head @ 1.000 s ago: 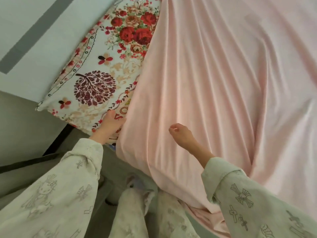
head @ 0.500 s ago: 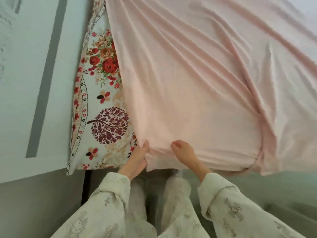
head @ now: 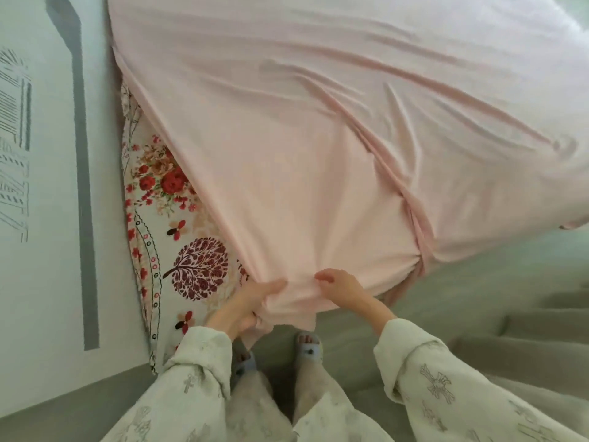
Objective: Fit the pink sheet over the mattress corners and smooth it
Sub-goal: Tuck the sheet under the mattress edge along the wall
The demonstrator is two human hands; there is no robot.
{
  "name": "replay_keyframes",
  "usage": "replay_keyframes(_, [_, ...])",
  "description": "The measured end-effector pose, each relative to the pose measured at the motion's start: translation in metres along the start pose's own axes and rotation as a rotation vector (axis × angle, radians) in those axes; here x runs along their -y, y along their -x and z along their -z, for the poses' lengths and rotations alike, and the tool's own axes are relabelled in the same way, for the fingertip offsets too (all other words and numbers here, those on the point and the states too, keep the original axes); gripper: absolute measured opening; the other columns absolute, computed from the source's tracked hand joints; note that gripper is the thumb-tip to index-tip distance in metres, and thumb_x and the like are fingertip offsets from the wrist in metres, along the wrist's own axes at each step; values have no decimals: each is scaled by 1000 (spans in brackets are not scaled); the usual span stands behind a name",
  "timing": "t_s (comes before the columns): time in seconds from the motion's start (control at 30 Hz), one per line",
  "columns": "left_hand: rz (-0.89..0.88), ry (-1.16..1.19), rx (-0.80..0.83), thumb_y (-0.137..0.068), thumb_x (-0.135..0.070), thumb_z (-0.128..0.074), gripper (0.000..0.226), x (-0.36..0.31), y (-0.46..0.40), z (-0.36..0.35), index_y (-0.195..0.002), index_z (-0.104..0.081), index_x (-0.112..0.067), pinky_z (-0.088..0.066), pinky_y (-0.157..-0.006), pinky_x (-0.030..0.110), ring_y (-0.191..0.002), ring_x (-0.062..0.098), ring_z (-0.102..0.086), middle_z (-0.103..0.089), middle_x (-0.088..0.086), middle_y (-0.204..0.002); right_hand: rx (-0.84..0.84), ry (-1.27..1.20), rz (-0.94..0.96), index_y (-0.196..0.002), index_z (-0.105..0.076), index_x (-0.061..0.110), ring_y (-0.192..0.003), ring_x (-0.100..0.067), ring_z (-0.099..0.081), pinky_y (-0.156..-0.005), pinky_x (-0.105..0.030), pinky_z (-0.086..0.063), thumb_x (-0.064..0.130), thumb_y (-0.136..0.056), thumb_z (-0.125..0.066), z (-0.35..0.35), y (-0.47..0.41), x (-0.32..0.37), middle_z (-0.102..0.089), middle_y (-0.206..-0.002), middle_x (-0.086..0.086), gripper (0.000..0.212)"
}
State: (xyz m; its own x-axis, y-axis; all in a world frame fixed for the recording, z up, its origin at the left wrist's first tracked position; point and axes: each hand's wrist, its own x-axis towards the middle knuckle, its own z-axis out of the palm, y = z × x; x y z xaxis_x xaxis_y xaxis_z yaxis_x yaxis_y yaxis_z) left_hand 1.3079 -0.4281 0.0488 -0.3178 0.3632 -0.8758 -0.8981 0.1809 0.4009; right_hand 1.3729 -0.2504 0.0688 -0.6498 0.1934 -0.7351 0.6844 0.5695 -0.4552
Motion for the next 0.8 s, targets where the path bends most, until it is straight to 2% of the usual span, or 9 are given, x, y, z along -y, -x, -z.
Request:
replay_keyframes(0.07, [-11, 65, 35, -80, -17, -65, 17, -4, 10, 8, -91, -61, -4, -50, -69, 27, -74, 18, -61, -66, 5, -79, -32, -68, 4, -133, -52, 11, -128, -23, -46, -106, -30, -34, 18, -95, -43, -2, 10, 3, -51, -140, -5, 40])
replay_keyframes(0.13, [-48, 215, 93, -84, -23, -59, 24, -6, 15, 25, -100, -58, -5, -50, -60, 22, -75, 11, -55, -59, 3, -85, -64, -173, 34, -135, -48, 6, -129, -26, -46, -108, -34, -34, 17, -91, -49, -9, 22, 10, -48, -142, -9, 45])
replay_keyframes(0.27, [-78, 382, 114, -91, -41, -46, 32, -8, 24, 64, -95, -58, -12, -41, -57, 18, -67, 7, -49, -53, -1, -78, -71, -135, 147, -148, -22, 21, -144, -21, -21, -117, -38, -24, 28, -79, -69, -38, 43, 30, -19, -156, -3, 84])
replay_keyframes(0.4, [-197, 269, 64, -94, -47, -40, 42, -10, 44, 74, -97, -62, -11, -50, -71, 27, -75, 16, -60, -67, 3, -85, -314, 101, 206, -150, 0, 30, -147, -27, -5, -118, -48, -17, 41, -75, -71, -71, 53, 47, 1, -160, -5, 103])
replay_keyframes(0.47, [-172, 118, 162, -86, -65, -34, 61, -11, 61, 72, -90, -72, -17, -41, -51, 18, -56, 10, -52, -65, -1, -74, -377, 285, 163, -150, 3, 30, -147, -30, 2, -117, -51, -12, 43, -78, -67, -83, 58, 55, 6, -160, -6, 101])
replay_keyframes(0.53, [-115, -35, 245, -76, -74, -44, 68, -11, 75, 72, -88, -76, -15, -39, -55, 19, -60, 12, -54, -63, 2, -79, -365, 438, 103, -149, -7, 28, -147, -31, 2, -115, -54, -10, 39, -83, -63, -87, 60, 60, 0, -159, -6, 88])
replay_keyframes(0.6, [-97, -136, 273, -83, -51, -58, 53, -11, 87, 74, -100, -69, -2, -52, -67, 27, -76, 23, -65, -70, 12, -89, -420, 509, 90, -143, -28, 25, -144, -28, -14, -112, -52, -16, 24, -86, -55, -91, 63, 65, -25, -152, -6, 63])
replay_keyframes(0.7, [-58, -242, 214, -92, -17, -53, 22, -11, 102, 79, -88, -58, 5, -43, -33, 17, -37, 16, -58, -63, 8, -55, -568, 437, 94, -125, -51, 21, -128, -23, -40, -108, -44, -22, 12, -88, -46, -91, 64, 66, -54, -131, -2, 39])
replay_keyframes(0.8, [-28, -213, 169, -88, -27, -57, 31, -7, 99, 91, -90, -59, 5, -37, -28, 16, -38, 17, -54, -59, 9, -62, -589, 368, 101, -115, -60, 17, -114, -26, -54, -104, -37, -28, 10, -91, -41, -89, 68, 60, -64, -118, -4, 32])
